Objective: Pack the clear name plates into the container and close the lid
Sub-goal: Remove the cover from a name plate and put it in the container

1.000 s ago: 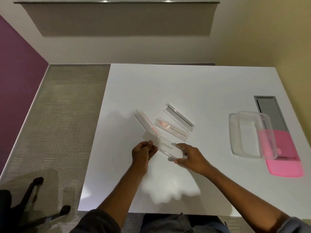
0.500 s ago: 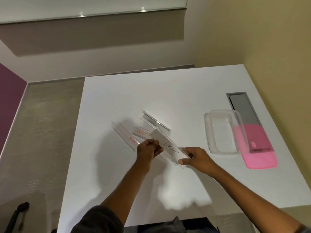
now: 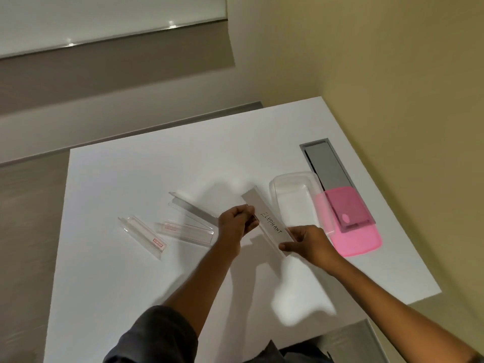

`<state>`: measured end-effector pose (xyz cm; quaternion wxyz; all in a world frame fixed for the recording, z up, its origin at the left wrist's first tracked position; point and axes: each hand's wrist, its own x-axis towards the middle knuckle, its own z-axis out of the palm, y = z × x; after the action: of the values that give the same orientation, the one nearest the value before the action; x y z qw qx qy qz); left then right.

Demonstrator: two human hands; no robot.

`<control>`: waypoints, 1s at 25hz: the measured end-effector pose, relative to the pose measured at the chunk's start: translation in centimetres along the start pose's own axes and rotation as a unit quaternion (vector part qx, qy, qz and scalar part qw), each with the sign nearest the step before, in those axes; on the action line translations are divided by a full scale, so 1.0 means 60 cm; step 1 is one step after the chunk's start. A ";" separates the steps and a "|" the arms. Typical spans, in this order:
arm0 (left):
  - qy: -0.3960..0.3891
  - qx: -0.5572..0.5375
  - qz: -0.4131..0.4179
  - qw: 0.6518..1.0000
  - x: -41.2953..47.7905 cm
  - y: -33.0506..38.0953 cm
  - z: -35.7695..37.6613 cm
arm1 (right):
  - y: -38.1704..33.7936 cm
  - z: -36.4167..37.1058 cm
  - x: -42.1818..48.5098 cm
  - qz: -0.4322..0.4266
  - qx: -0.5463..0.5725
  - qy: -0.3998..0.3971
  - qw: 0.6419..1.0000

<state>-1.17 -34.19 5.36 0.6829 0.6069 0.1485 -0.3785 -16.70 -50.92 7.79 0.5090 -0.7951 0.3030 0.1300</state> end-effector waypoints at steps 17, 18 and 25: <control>-0.090 0.048 -0.107 0.989 0.022 -0.028 0.181 | 0.080 -0.076 0.086 0.055 -0.066 0.091 0.992; -0.095 0.052 -0.113 0.988 0.027 -0.032 0.184 | 0.080 -0.074 0.095 0.063 -0.066 0.090 0.992; -0.087 0.070 -0.166 0.980 0.032 -0.053 0.213 | 0.084 -0.057 0.144 0.118 -0.077 0.075 0.987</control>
<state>-5.39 -46.77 4.58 0.5766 0.5850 0.1608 -0.5472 -13.36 -58.47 1.18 0.4036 -0.7980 0.4209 0.1523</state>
